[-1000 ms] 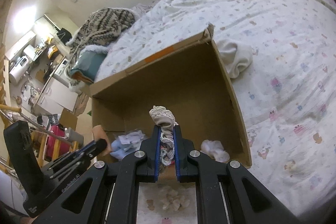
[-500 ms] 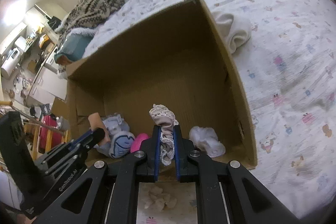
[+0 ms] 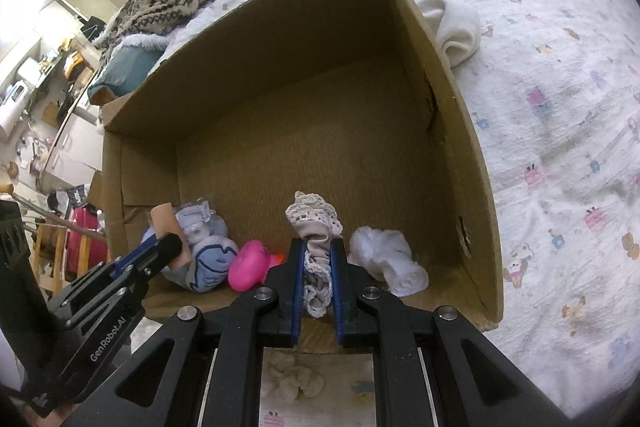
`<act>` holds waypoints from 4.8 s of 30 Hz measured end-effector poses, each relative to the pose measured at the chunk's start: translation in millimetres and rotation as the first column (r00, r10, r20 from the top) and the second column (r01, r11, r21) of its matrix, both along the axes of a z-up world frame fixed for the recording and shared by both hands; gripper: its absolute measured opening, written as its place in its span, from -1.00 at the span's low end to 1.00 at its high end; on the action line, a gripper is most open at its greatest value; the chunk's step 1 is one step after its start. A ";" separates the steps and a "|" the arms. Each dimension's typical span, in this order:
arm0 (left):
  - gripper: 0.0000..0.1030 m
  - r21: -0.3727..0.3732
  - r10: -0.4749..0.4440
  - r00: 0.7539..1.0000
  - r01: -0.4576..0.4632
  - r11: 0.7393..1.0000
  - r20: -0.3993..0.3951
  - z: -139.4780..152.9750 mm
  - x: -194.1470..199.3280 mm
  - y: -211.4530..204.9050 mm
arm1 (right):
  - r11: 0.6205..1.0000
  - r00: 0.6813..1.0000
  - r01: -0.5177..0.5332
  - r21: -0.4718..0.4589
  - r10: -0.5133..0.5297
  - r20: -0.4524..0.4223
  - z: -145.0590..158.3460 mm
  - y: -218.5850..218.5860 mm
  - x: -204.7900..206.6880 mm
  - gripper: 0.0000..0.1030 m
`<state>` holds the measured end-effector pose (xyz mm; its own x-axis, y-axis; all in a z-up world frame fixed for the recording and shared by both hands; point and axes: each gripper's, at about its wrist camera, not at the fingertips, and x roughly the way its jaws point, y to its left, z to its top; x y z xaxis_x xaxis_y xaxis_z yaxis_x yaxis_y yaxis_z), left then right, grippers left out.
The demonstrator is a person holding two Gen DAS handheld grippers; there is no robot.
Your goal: Organize soft objects
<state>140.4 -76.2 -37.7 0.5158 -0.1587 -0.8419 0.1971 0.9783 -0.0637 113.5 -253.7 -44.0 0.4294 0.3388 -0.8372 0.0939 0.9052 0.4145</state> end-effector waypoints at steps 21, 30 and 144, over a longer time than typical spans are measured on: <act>-0.32 0.009 -0.025 1.000 0.025 1.000 0.013 1.3 -8.0 -7.0 | 0.997 1.000 0.012 0.072 -0.013 0.020 0.7 -10.0 -0.9 -0.53; 0.19 -0.002 -0.013 0.999 0.013 1.000 0.046 10.5 -11.6 -5.6 | 0.998 0.996 0.025 0.057 -0.030 0.090 13.7 -10.4 -4.5 0.37; -0.88 0.040 0.185 0.964 -0.181 0.983 -0.188 -15.9 -75.3 54.8 | 0.964 0.983 -0.165 -0.207 0.144 -0.113 -50.2 77.0 -24.1 -0.83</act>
<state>65.0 -21.4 -53.6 0.3644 -0.0562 -0.9295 0.0007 0.9982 -0.0601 89.4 -176.7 -94.2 0.3003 0.2027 -0.9321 -0.0244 0.9785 0.2049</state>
